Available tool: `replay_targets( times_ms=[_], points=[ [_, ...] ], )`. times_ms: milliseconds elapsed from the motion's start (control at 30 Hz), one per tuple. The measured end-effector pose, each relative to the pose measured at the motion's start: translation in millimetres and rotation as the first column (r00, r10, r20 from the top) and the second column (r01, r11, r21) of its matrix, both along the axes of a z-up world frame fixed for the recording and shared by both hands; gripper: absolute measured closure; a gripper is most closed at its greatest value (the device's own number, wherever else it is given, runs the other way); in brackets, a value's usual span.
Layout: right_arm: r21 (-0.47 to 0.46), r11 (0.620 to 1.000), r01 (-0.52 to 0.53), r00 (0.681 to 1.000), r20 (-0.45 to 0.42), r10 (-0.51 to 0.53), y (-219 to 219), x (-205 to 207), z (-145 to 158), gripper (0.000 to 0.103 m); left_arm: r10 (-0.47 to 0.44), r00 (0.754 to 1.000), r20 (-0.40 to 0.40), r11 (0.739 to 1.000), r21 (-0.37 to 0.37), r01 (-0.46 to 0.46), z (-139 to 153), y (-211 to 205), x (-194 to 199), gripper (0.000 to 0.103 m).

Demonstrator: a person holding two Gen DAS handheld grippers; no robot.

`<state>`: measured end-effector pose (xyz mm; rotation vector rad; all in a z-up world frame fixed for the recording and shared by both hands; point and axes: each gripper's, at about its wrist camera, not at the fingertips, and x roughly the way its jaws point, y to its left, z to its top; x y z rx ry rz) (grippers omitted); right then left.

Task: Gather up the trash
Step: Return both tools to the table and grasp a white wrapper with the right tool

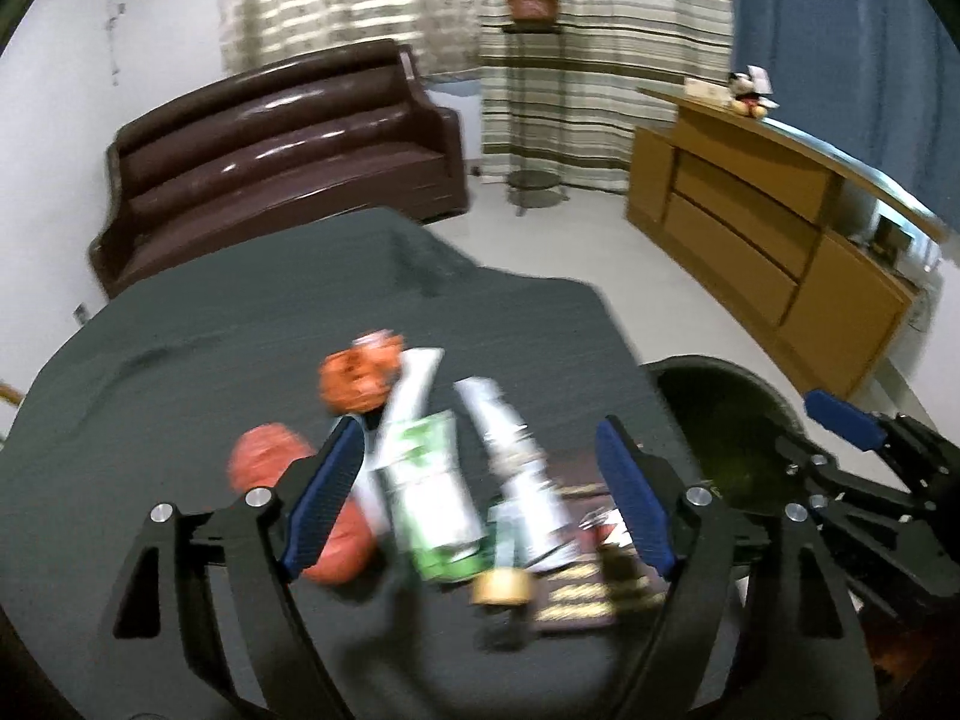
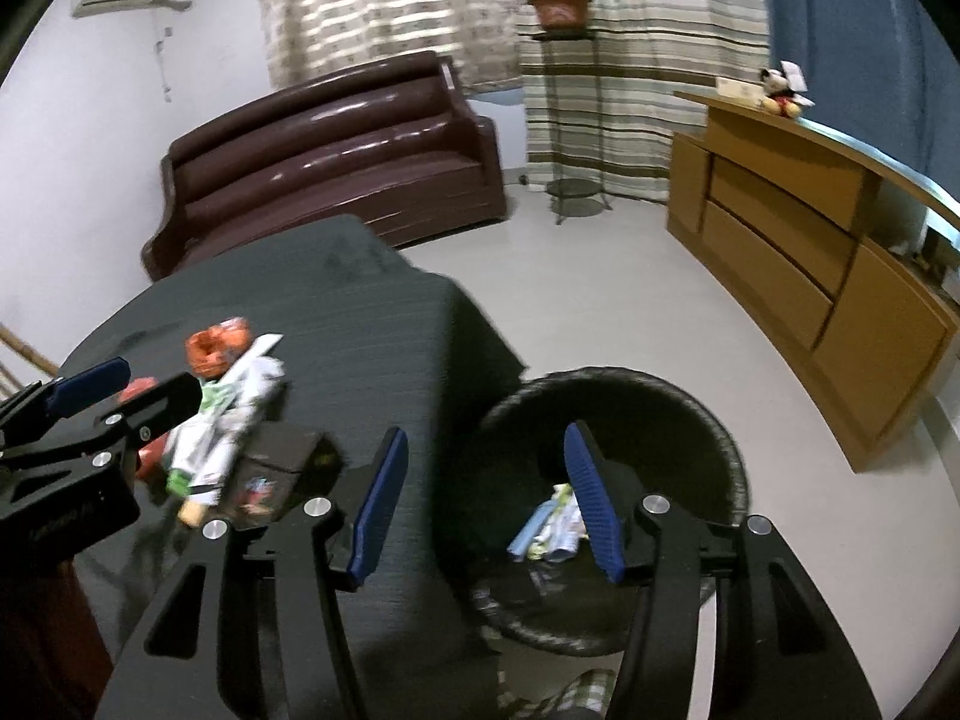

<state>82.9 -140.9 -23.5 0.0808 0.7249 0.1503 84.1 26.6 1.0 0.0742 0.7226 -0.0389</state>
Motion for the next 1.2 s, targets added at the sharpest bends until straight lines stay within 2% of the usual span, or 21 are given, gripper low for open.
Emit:
replay_targets(
  times_ms=[333,567,767,833,1133,1200],
  points=[
    [-0.011,0.996,-0.088,0.996,-0.021,0.087,46.2,-11.2,-1.3,0.049,0.116,0.993,-0.039,0.993,-0.011,-0.116,-10.4,64.0,-17.1,0.026],
    [-0.023,0.992,-0.125,0.991,-0.043,0.124,71.1,-15.9,-4.7,0.049,0.143,0.988,-0.052,0.989,-0.023,-0.144,-15.6,85.0,-24.5,0.026],
    [-0.047,0.988,-0.149,0.989,-0.019,0.148,87.9,-11.5,3.3,0.050,0.155,0.986,-0.052,0.987,-0.028,-0.157,-16.7,97.2,-25.8,0.026],
    [-0.062,0.984,-0.164,0.986,-0.018,0.164,95.1,-5.8,4.4,0.054,0.162,0.986,-0.051,0.986,-0.028,-0.163,-16.7,101.2,-25.1,0.026],
    [-0.090,0.973,-0.214,0.975,-0.077,0.208,119.8,23.0,-2.6,0.061,0.179,0.983,-0.051,0.982,-0.044,-0.181,-14.8,111.6,-18.4,0.026],
    [-0.096,0.972,-0.215,0.974,-0.094,0.206,122.7,27.0,-6.0,0.065,0.178,0.982,-0.055,0.982,-0.048,-0.181,-15.8,111.4,-15.5,0.026]
  ],
)
